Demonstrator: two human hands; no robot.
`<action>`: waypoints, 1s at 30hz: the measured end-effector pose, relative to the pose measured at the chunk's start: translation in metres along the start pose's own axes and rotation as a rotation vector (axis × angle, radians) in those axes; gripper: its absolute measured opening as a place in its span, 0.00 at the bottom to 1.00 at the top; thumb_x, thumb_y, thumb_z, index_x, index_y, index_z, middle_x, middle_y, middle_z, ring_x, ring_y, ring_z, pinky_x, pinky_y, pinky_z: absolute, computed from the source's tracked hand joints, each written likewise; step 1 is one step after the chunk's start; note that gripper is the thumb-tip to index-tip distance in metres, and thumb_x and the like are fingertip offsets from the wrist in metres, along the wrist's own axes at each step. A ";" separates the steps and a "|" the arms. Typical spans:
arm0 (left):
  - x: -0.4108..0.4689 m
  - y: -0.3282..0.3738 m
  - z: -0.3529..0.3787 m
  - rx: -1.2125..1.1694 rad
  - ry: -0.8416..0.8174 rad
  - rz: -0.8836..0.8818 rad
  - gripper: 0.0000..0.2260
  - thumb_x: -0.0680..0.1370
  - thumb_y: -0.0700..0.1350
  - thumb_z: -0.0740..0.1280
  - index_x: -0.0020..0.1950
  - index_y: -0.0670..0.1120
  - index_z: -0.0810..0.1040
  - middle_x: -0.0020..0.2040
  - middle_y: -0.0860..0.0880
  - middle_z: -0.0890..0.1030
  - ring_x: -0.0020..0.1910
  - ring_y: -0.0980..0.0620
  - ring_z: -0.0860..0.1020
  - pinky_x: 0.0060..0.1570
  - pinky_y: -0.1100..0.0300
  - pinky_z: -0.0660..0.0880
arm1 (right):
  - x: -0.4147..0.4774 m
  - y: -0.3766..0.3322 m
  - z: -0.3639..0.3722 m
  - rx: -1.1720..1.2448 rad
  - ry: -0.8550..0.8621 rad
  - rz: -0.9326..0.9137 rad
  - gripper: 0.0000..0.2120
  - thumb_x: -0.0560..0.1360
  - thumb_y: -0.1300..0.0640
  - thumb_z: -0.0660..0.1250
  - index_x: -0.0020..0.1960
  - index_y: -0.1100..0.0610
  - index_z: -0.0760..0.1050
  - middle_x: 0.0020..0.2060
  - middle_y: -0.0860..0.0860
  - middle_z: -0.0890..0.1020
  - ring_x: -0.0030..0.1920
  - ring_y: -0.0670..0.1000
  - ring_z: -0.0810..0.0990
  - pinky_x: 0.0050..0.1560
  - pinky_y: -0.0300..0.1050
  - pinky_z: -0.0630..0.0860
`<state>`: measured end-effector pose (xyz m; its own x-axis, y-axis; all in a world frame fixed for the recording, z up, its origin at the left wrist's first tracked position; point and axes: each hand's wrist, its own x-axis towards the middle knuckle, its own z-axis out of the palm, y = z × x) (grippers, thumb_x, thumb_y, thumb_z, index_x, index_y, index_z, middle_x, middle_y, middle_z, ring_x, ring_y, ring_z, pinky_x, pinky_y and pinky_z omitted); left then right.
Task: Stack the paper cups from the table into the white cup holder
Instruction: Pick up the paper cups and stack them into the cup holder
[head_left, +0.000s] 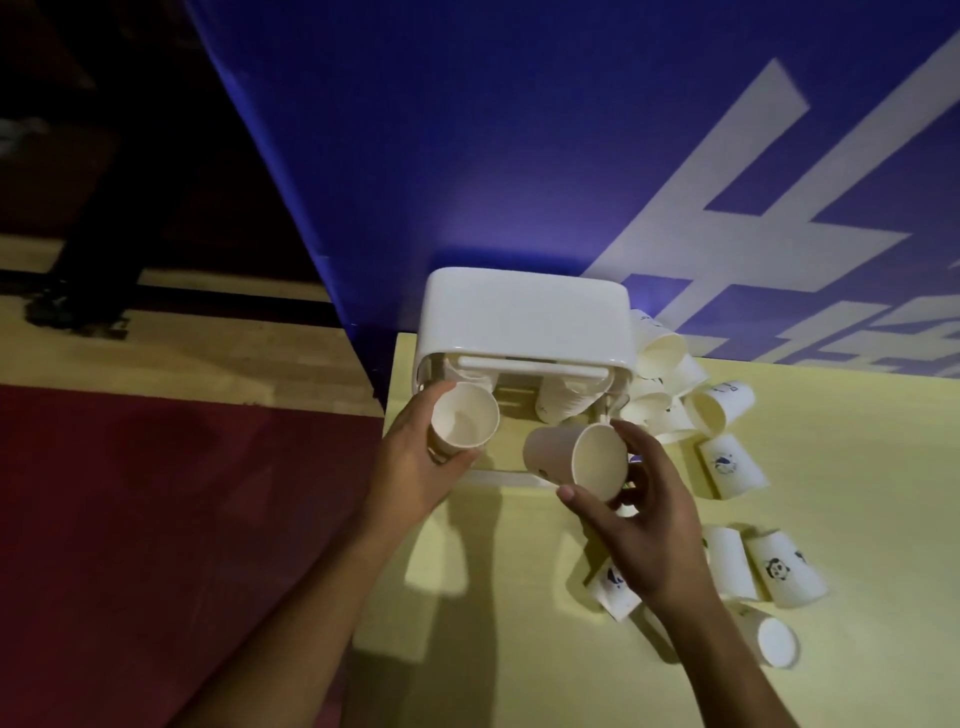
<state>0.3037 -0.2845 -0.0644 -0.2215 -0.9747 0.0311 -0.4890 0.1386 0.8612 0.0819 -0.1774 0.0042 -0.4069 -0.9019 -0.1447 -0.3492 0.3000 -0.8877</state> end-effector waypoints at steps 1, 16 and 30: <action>0.002 -0.004 0.003 0.003 -0.014 -0.020 0.34 0.69 0.48 0.82 0.72 0.53 0.72 0.67 0.57 0.78 0.63 0.58 0.75 0.59 0.70 0.71 | 0.000 -0.001 0.001 -0.004 0.006 0.002 0.39 0.60 0.38 0.81 0.68 0.40 0.72 0.59 0.43 0.80 0.50 0.47 0.82 0.43 0.39 0.78; -0.001 -0.032 0.020 -0.057 -0.130 -0.171 0.35 0.62 0.62 0.80 0.66 0.63 0.73 0.64 0.53 0.80 0.62 0.50 0.80 0.58 0.42 0.80 | 0.020 -0.032 0.035 -0.075 -0.016 -0.189 0.35 0.67 0.45 0.82 0.68 0.43 0.70 0.60 0.37 0.78 0.53 0.44 0.80 0.45 0.33 0.76; -0.015 -0.035 -0.009 -0.180 -0.265 -0.281 0.41 0.71 0.47 0.78 0.78 0.65 0.61 0.67 0.57 0.78 0.66 0.56 0.78 0.63 0.46 0.78 | 0.051 0.011 0.116 -0.349 -0.218 -0.239 0.41 0.67 0.35 0.77 0.75 0.50 0.70 0.65 0.48 0.77 0.63 0.51 0.75 0.61 0.47 0.74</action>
<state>0.3316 -0.2762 -0.0910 -0.3216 -0.8879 -0.3288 -0.4117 -0.1816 0.8930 0.1549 -0.2563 -0.0637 -0.1066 -0.9914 -0.0757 -0.6891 0.1286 -0.7131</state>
